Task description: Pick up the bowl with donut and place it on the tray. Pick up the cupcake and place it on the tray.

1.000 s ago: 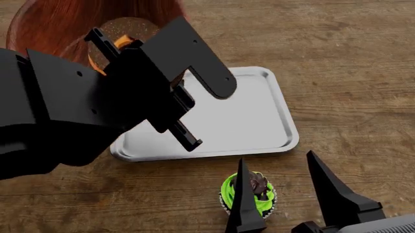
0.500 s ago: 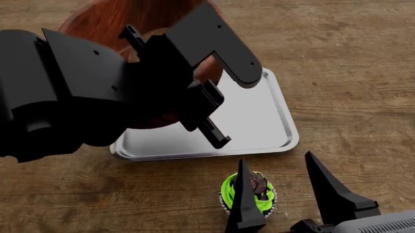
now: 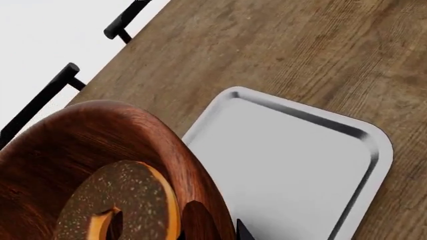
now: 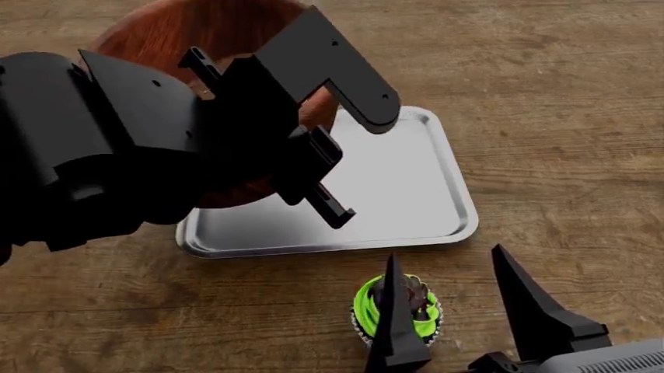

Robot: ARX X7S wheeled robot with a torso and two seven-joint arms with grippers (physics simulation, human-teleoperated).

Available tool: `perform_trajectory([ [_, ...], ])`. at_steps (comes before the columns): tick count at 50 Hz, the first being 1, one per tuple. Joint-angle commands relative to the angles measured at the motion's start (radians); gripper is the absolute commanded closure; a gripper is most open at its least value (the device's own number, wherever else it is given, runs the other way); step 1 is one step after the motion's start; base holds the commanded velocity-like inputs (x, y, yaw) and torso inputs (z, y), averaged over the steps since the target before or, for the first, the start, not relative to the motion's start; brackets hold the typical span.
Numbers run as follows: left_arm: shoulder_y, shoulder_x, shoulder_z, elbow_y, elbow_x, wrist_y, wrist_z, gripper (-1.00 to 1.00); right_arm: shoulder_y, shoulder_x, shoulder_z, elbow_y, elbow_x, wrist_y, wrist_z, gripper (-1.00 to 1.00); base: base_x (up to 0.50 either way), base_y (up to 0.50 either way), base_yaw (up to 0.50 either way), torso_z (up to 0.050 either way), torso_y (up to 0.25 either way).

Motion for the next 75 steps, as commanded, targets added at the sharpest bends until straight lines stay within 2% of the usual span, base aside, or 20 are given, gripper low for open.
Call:
perform_trajectory([
  [1,0.01,0.014,0.022,-0.052,0.069,0.026,0.014,1.0,-0.002,0.002,0.002,0.014,0.003,-0.012,-0.003,-1.0,0.0,0.0,0.0,0.0,0.01],
  [24,0.078,0.033,0.064,-0.133,0.101,0.097,0.063,1.0,-0.004,0.004,-0.006,0.021,0.005,-0.025,-0.001,-1.0,0.0,0.0,0.0,0.0,0.001],
  [56,0.062,0.049,0.073,-0.157,0.092,0.093,0.071,1.0,-0.006,0.008,-0.009,0.043,0.015,-0.045,-0.002,-1.0,0.0,0.0,0.0,0.0,0.001],
  [57,0.061,0.049,0.071,-0.155,0.091,0.092,0.068,-1.0,-0.005,0.007,-0.01,0.045,0.015,-0.045,-0.002,-1.0,0.0,0.0,0.0,0.0,0.0],
  [70,0.046,0.038,0.061,-0.115,0.069,0.063,0.038,-1.0,-0.005,0.01,-0.015,0.044,0.017,-0.049,0.001,-1.0,0.0,0.0,0.0,0.0,0.0],
  [75,0.022,-0.005,0.01,0.035,0.009,0.001,-0.054,-1.0,-0.009,0.011,-0.013,0.046,0.02,-0.055,-0.001,-1.0,0.0,0.0,0.0,0.0,0.0],
])
